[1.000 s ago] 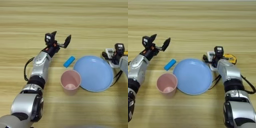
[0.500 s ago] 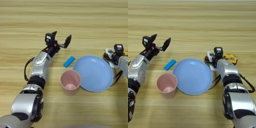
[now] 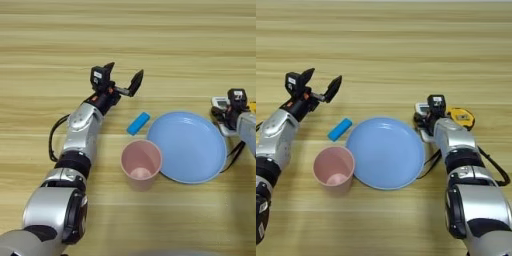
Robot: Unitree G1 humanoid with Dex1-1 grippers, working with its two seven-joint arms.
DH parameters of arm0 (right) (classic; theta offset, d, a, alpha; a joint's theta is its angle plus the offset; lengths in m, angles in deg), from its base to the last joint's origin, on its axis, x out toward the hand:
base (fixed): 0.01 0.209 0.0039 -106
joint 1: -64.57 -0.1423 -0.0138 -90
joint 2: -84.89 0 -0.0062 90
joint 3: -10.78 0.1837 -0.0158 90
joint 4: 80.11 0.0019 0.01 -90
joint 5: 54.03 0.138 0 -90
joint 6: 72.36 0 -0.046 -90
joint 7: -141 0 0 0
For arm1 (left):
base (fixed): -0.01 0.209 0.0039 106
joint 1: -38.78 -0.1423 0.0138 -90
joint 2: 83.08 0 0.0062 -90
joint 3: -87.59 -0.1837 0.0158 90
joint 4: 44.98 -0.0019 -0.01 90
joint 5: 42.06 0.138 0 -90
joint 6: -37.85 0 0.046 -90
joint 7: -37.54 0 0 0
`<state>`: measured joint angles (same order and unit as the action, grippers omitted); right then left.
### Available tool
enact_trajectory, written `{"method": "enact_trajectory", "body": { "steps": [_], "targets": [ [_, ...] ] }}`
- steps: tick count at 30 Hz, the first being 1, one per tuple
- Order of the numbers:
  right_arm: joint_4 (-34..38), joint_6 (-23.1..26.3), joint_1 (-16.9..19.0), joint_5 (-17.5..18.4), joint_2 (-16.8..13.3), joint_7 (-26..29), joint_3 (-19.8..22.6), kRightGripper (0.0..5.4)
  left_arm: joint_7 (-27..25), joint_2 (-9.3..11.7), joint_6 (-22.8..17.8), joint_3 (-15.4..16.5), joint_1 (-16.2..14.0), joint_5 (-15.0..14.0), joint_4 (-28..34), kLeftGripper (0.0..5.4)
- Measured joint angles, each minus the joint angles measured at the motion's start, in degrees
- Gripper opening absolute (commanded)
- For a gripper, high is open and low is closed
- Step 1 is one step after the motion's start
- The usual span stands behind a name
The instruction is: Move the objects on the table
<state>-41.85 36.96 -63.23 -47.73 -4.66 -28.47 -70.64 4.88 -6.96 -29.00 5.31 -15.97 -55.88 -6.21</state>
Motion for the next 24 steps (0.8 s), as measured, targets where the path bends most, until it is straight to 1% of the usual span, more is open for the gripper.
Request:
{"method": "enact_trajectory", "body": {
  "steps": [5, 9, 11, 15, 20, 24],
  "targets": [
    [0.34, 0.13, 0.08, 0.01, 0.2, 0.13, -0.14, 2.89, -0.02, -0.02, 0.0, 0.0, 0.0, 0.0, 0.01, 5.4],
    [3.85, -0.2, 0.66, 0.04, 0.26, -0.02, -0.04, 2.89, -0.03, -0.04, 0.0, 0.01, 0.0, 0.0, 0.02, 5.4],
    [6.81, -1.21, 1.07, -0.15, 0.25, -0.16, -0.14, 2.89, -0.05, -0.05, 0.0, 0.0, 0.0, 0.0, 0.03, 5.4],
    [13.71, -1.19, 2.76, -0.17, 0.24, 0.48, -0.51, 2.89, -0.07, -0.06, 0.01, 0.01, 0.0, 0.0, 0.04, 5.4],
    [23.59, -1.08, 5.48, -0.21, 0.22, 2.73, -2.13, 2.89, -0.07, -0.07, 0.01, 0.02, 0.0, 0.0, 0.04, 5.4],
    [31.22, -1.06, 7.47, -0.23, -0.13, 5.8, -4.01, 2.89, -0.07, -0.09, 0.02, 0.03, 0.01, 0.0, 0.03, 5.4]
  ]
}}
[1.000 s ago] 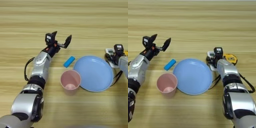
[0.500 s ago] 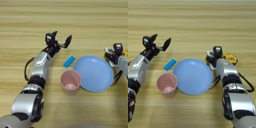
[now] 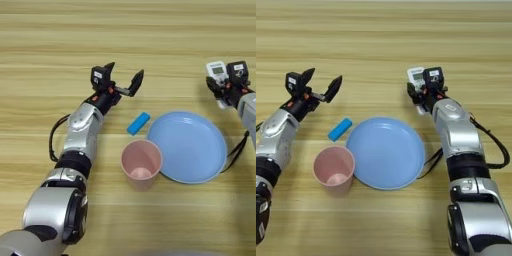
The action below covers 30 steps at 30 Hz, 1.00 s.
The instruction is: Move the objects on the table
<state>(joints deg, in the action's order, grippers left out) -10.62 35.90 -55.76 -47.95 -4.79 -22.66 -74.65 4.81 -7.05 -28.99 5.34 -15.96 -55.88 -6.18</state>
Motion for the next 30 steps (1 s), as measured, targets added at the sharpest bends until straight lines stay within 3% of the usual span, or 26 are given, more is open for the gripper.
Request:
{"method": "enact_trajectory", "body": {
  "steps": [8, 12, 19, 30],
  "targets": [
    [11.66, -1.37, 5.84, 0.1, -3.7, 13.74, -7.24, 2.89, 0.0, -0.03, 0.0, 0.01, 0.01, 0.0, 0.0, 5.4],
    [14.17, 1.87, 7.92, 1.62, -5.81, 20.43, -9.65, 2.89, 0.01, -0.04, 0.0, 0.0, 0.01, 0.0, 0.0, 5.4],
    [13.75, 3.74, 10.97, 1.68, -8.52, 27.38, -13.41, 2.89, 0.01, -0.05, 0.0, -0.02, 0.01, 0.01, 0.02, 5.4],
    [9.85, 2.7, 11.81, 0.52, -11.08, 31.68, -15.3, 2.89, 0.0, -0.05, -0.01, 0.0, 0.01, 0.0, 0.0, 5.4]
  ]
}}
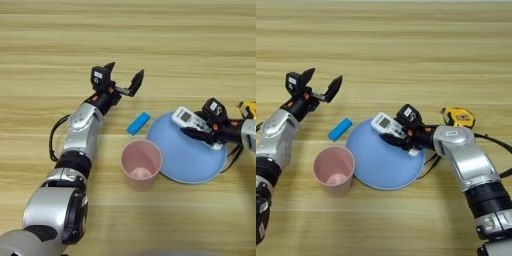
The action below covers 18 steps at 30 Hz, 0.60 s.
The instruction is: Move the objects on the table
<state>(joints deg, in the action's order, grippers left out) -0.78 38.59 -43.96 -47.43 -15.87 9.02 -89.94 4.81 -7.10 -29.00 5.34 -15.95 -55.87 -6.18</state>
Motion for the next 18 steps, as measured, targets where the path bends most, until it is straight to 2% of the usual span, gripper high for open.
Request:
{"method": "enact_trajectory", "body": {
  "steps": [18],
  "targets": [
    [-5.72, -2.73, 0.63, -2.15, 0.12, 1.14, -2.44, 2.89, 0.0, -0.1, -0.03, -0.01, 0.0, -0.01, -0.01, 5.4]
  ]
}}
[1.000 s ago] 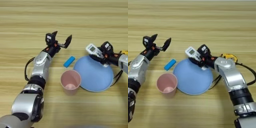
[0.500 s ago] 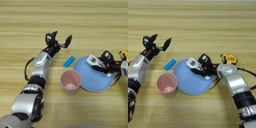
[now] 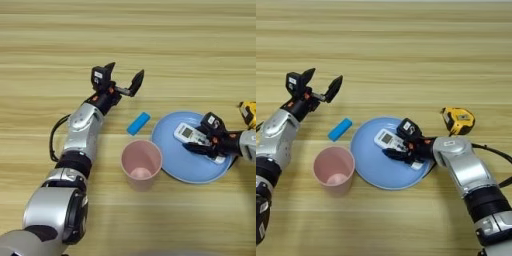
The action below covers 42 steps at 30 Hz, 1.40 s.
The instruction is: Move the objects on the table
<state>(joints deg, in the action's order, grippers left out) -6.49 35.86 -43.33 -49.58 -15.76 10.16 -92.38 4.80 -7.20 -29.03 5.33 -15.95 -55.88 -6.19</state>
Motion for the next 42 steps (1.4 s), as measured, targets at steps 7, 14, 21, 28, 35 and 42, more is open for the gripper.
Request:
{"method": "enact_trajectory", "body": {
  "steps": [7, 14, 21, 28, 35, 42],
  "targets": [
    [0.63, -1.44, 0.5, -0.87, 0.01, -0.21, -0.06, 3.07, 0.0, -0.01, -0.01, 0.0, 0.0, 0.0, 0.01, 5.4],
    [3.26, -1.55, 0.53, -0.51, 0.56, -1.26, 1.05, 3.92, -0.02, -0.02, -0.02, 0.0, 0.0, 0.0, 0.02, 5.4],
    [5.6, -1.4, 0.56, 2.67, 1.95, -2.44, 4.25, 4.65, -0.07, -0.21, -0.38, 0.15, 0.0, -0.15, 0.32, 5.4],
    [6.45, 1.08, 0.06, 7.35, 3.44, -3.69, 8.62, 5.31, 2.37, -0.84, 0.13, -0.29, -0.02, 0.5, 1.75, 5.4],
    [4.53, -0.4, -3.15, 10.42, 5.17, -6.95, 13.68, 5.37, 6.03, -1.22, 0.06, -0.66, -0.02, 1.28, 1.85, 5.4],
    [2.32, -2.75, -4.55, 10.34, 5.68, -11.29, 15.69, 5.37, 3.78, -1.02, -0.03, -0.99, -0.01, 0.92, 2.24, 5.4]
  ]
}}
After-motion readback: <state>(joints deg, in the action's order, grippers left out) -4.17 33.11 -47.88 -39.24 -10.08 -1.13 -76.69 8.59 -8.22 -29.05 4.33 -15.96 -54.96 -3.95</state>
